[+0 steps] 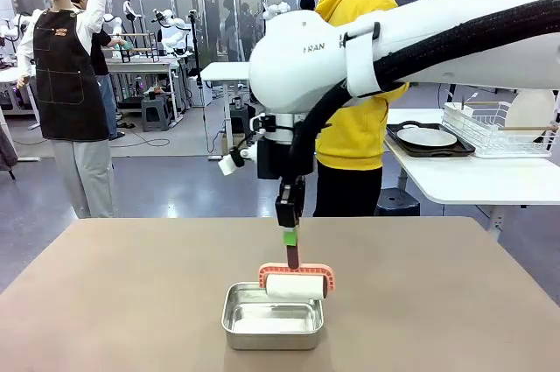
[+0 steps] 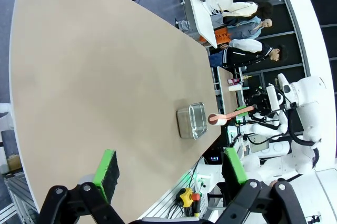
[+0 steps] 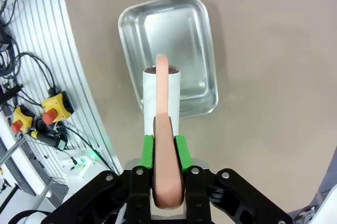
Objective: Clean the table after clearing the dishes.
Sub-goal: Place the Lint Roller back on top of the Airtight Container.
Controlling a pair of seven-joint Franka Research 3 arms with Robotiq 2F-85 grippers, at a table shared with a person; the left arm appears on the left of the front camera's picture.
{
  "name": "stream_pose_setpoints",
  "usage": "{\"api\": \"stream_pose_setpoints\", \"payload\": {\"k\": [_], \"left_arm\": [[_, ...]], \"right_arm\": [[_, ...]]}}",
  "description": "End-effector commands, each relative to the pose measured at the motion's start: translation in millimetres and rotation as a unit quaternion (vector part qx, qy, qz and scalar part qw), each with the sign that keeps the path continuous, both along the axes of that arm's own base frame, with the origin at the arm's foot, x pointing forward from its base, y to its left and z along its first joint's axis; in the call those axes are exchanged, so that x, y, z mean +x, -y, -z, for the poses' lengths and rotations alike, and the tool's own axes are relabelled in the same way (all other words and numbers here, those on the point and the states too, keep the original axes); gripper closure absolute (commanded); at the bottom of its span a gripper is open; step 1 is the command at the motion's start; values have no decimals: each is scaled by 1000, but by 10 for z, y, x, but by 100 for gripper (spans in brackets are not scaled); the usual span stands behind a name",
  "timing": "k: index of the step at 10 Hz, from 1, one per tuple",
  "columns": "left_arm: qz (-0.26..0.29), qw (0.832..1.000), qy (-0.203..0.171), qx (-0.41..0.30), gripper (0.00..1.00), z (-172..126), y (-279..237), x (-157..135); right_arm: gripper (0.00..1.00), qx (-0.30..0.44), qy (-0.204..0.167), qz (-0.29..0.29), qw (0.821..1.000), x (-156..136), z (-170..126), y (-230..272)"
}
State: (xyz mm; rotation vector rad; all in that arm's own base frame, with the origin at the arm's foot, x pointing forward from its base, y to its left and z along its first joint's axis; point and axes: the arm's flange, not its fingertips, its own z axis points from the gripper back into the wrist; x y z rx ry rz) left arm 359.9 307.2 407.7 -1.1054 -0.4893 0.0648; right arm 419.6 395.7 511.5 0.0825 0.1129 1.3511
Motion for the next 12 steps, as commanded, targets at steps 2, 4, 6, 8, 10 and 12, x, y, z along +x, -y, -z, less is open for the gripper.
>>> {"api": "stream_pose_setpoints", "payload": {"k": [2, 4, 6, 8, 10, 12], "left_arm": [[2, 1000, 10, -7, 0, -6, -6, -33], [2, 1000, 10, -7, 0, -6, -6, -33], [2, 1000, 10, -7, 0, -6, -6, -33], [2, 1000, 10, -7, 0, -6, -6, -33], [2, 1000, 10, -7, 0, -6, -6, -33], [2, 1000, 10, -7, 0, -6, -6, -33]], "right_arm": [[79, -1, 13, 2, 1000, 1, 40, -320], [79, 44, 24, 12, 999, 78, 119, -318], [79, 49, 6, 16, 999, 188, 246, -249], [79, 35, -15, 16, 999, 299, 419, -196], [79, 31, -44, 8, 999, 344, 519, -138], [79, 39, -53, -12, 998, 413, 627, -107]]}}
